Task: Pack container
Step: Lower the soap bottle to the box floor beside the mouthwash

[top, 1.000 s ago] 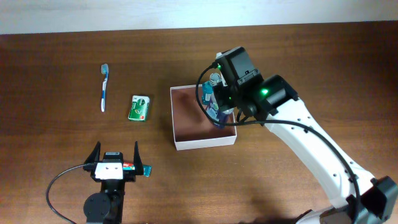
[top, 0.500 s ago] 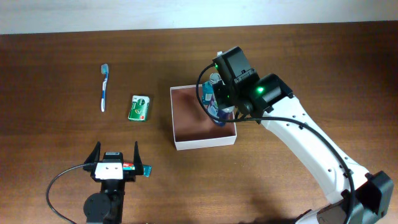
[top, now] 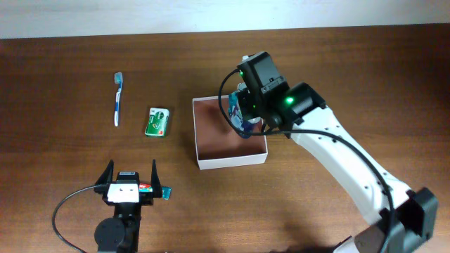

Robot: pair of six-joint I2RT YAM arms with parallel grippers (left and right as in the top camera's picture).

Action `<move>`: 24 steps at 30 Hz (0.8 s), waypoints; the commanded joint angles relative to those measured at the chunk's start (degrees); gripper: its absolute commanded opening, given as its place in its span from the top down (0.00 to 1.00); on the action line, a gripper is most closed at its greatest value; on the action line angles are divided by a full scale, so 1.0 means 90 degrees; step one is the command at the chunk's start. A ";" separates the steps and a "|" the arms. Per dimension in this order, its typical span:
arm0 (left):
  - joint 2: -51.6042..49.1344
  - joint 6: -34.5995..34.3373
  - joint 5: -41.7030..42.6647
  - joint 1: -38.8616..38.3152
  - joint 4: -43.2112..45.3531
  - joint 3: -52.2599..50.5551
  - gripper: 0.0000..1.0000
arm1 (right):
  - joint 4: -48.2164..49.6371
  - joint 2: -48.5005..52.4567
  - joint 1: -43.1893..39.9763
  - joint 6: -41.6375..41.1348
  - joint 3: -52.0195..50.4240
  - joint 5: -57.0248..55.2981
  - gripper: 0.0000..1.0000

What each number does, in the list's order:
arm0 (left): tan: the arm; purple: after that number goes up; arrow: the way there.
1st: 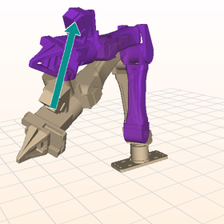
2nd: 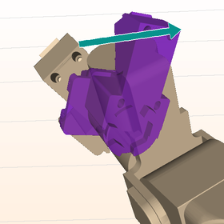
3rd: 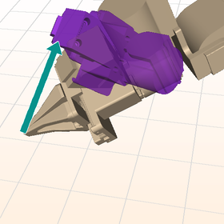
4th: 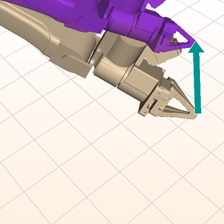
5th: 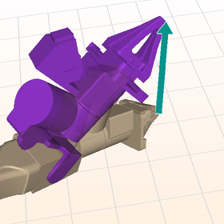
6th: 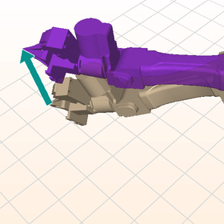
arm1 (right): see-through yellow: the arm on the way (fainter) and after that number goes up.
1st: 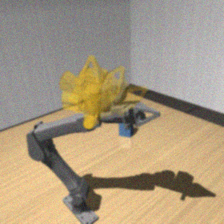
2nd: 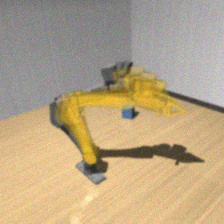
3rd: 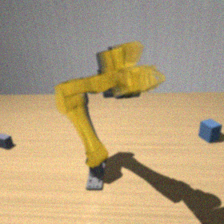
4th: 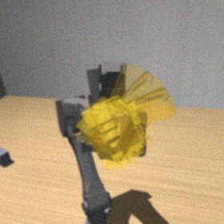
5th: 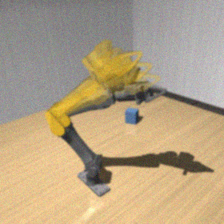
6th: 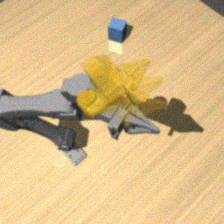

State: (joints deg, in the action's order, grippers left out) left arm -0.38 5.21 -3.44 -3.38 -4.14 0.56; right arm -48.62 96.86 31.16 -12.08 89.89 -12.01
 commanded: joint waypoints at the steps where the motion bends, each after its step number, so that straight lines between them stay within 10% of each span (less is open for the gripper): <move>1: -0.0002 0.0124 -0.0053 -0.0024 -0.0046 -0.0002 0.01 | 0.0170 0.0240 0.0041 -0.0100 0.0036 -0.0153 0.84; 24: -0.0002 0.0126 -0.0053 -0.0024 -0.0044 -0.0002 0.01 | -0.0291 0.0415 0.0041 -0.0095 0.0036 -0.0223 0.94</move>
State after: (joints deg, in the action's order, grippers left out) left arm -0.36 5.21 -3.44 -3.38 -4.12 0.56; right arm -51.51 101.95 31.18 -12.10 89.78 -12.64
